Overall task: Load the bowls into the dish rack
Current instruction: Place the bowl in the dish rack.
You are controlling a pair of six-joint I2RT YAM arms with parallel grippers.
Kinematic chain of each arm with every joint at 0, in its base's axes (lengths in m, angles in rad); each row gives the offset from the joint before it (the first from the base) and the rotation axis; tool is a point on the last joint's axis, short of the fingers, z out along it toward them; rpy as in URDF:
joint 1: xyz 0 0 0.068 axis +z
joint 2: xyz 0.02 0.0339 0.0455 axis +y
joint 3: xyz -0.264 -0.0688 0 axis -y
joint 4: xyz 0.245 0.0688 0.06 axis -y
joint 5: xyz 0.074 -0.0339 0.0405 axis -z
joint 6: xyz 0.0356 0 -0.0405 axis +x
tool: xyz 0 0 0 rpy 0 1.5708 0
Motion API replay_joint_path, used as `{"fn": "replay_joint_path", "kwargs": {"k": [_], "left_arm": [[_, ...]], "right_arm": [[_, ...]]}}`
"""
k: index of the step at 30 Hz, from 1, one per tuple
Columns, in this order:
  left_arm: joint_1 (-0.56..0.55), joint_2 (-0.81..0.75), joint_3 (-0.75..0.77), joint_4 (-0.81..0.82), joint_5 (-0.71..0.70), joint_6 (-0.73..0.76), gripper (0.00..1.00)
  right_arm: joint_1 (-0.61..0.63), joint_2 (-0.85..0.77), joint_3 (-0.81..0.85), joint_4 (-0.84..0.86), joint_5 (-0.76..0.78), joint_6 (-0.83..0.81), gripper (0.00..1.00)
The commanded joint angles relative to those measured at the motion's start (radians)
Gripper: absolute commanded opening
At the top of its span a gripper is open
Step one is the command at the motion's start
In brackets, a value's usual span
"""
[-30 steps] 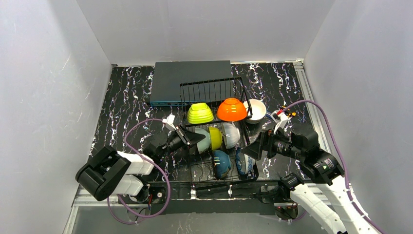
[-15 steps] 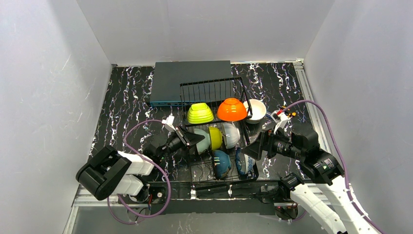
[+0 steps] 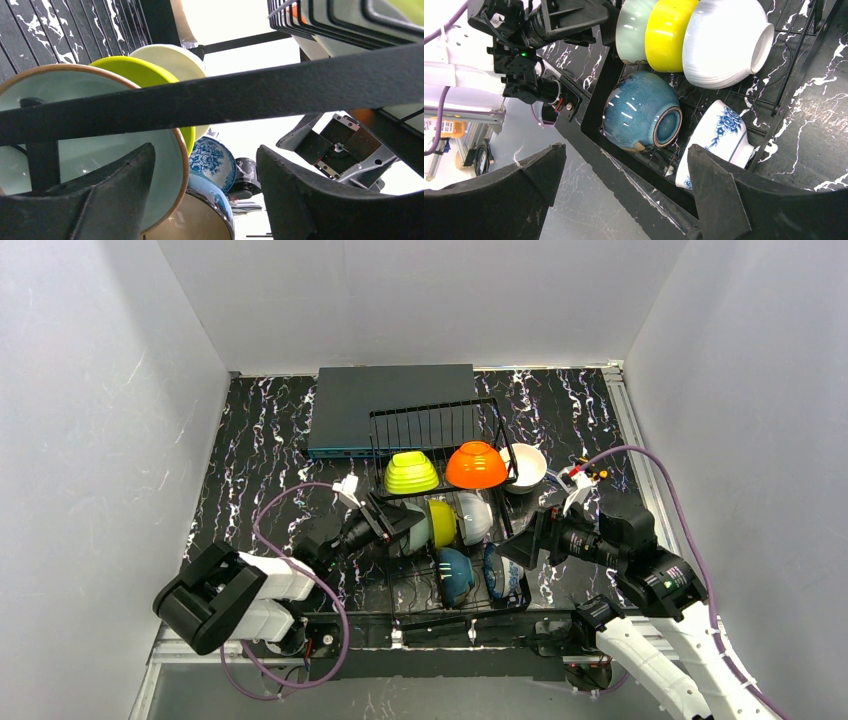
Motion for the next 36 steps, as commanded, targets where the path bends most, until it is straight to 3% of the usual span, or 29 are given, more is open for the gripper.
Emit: {"fn": "replay_joint_path", "kwargs": {"k": [1,10,25,36], "left_arm": [[0.005,-0.049,0.011,-0.035,0.008,0.031,0.76],[0.005,-0.258,-0.002,-0.245,-0.020,0.089,0.98],[0.005,-0.660,-0.048,-0.684,-0.036,0.196,0.98],[0.005,-0.842,0.144,-1.290,-0.103,0.421,0.98]], "right_arm": [[0.004,-0.009,0.002,0.017,0.009,-0.018,0.99],[0.004,-0.008,0.000,0.017,0.012,-0.018,0.99],[0.003,-0.003,-0.021,0.025,0.017,-0.022,0.99],[0.004,-0.001,-0.041,0.018,0.046,-0.036,0.99]]}}
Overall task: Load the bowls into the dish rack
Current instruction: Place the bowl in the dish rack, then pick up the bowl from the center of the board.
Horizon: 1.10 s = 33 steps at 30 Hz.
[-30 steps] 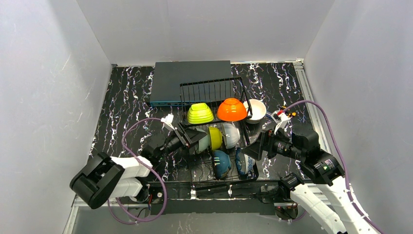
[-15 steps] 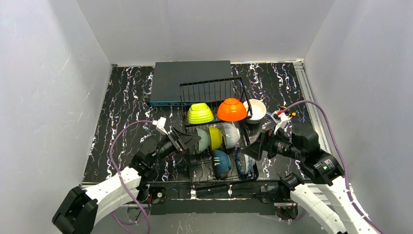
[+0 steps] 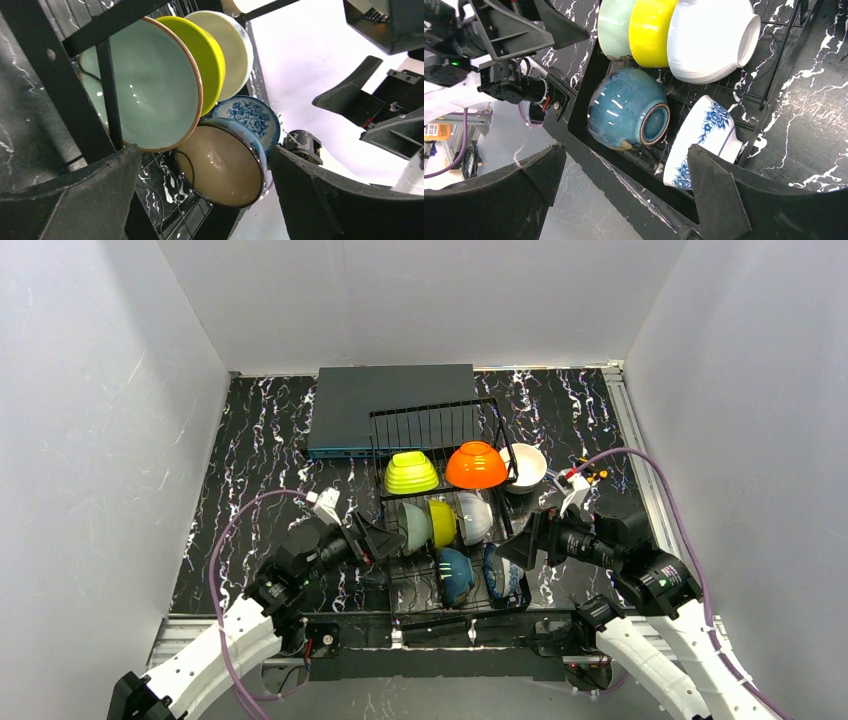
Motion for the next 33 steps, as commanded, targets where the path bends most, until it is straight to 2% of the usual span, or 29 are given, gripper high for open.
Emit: {"fn": "replay_joint_path", "kwargs": {"k": [1,6,13,21,28,33], "left_arm": [[0.005,-0.032,0.155,-0.380,-0.070,0.169,0.98],[0.005,0.025,0.335,-0.669,-0.138,0.335,0.98],[0.005,0.066,0.482,-0.889,-0.328,0.497,0.98],[0.005,0.042,0.553,-0.957,-0.474,0.630,0.98],[0.004,0.018,0.534,-0.942,-0.473,0.626,0.98],[0.005,-0.029,0.516,-0.929,-0.506,0.620,0.98]], "right_arm": [[0.004,0.000,-0.011,0.020,0.023,-0.021,0.99],[0.003,-0.006,-0.023,0.012,0.070,-0.025,0.99],[0.003,-0.047,-0.019,-0.034,0.244,-0.020,0.99],[0.003,-0.086,-0.022,-0.015,0.355,-0.037,0.99],[0.004,-0.076,-0.059,0.054,0.357,-0.004,0.98],[0.004,-0.018,-0.104,0.189,0.293,-0.011,0.96]]}}
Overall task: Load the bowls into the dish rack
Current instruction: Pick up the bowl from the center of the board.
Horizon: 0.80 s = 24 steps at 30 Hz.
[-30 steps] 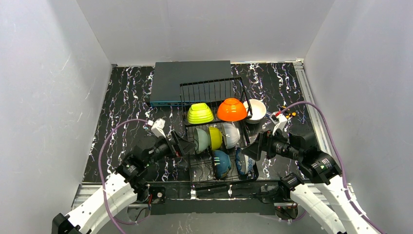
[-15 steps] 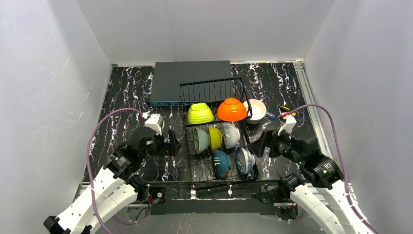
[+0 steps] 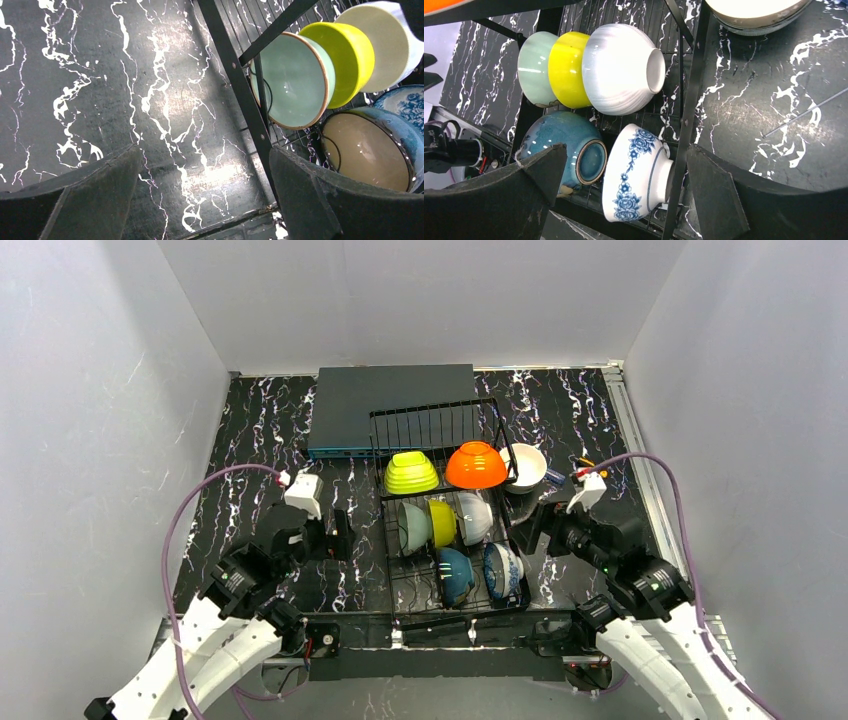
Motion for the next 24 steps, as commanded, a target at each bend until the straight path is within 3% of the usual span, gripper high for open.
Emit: {"fn": "replay_joint_path", "kwargs": {"k": [1,13,24], "left_arm": [[0.005,-0.048,-0.012,-0.003,-0.061,0.010,0.98],[0.005,-0.102,-0.039,0.007,-0.144,-0.011,0.98],[0.005,-0.100,-0.044,0.010,-0.140,-0.012,0.98]], "right_arm": [[0.004,0.062,-0.037,0.175,-0.046,-0.005,0.96],[-0.037,0.289,-0.078,0.363,-0.098,-0.009,0.95],[-0.486,0.399,-0.184,0.534,-0.460,0.055,0.93]]}}
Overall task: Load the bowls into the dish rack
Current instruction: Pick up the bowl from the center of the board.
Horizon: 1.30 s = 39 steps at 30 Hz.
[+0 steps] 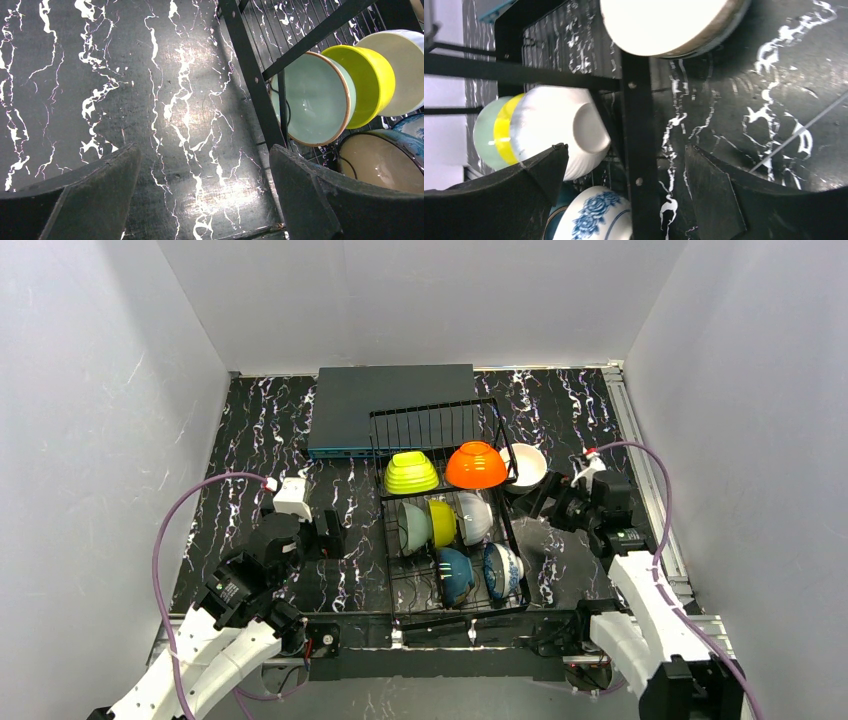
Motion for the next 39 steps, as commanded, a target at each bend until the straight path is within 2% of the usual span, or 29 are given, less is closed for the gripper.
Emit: {"fn": "replay_joint_path", "kwargs": {"k": [1,6,12,17,24,28,30,37,39], "left_arm": [[0.005,-0.005,-0.005,0.001,-0.025,-0.002,0.98],[0.005,-0.004,-0.006,0.003,-0.019,-0.003,0.98],[0.005,0.002,-0.006,0.004,-0.011,-0.002,0.98],[0.005,0.006,-0.008,0.008,-0.008,-0.001,0.98],[0.005,0.012,-0.008,0.009,-0.001,0.001,0.98],[0.005,0.012,-0.009,0.009,0.000,0.001,0.98],[0.005,0.012,-0.008,0.009,-0.001,0.002,0.98],[0.005,0.006,-0.009,0.009,-0.005,0.002,0.98],[0.005,0.007,-0.009,0.009,-0.005,0.002,0.98]], "right_arm": [[-0.122,0.041,-0.024,0.115,-0.155,0.023,0.93],[-0.193,0.125,0.002,0.161,-0.081,0.070,0.98],[-0.200,0.254,0.073,0.217,0.033,0.118,0.99],[-0.200,0.391,0.172,0.217,0.039,0.094,0.98],[-0.199,0.536,0.252,0.250,0.018,0.045,0.81],[-0.198,0.577,0.264,0.277,-0.002,0.031,0.58],[-0.197,0.601,0.275,0.286,-0.028,0.028,0.50],[-0.187,0.646,0.304,0.262,-0.033,-0.007,0.47],[-0.184,0.648,0.306,0.257,-0.026,-0.016,0.44]]}}
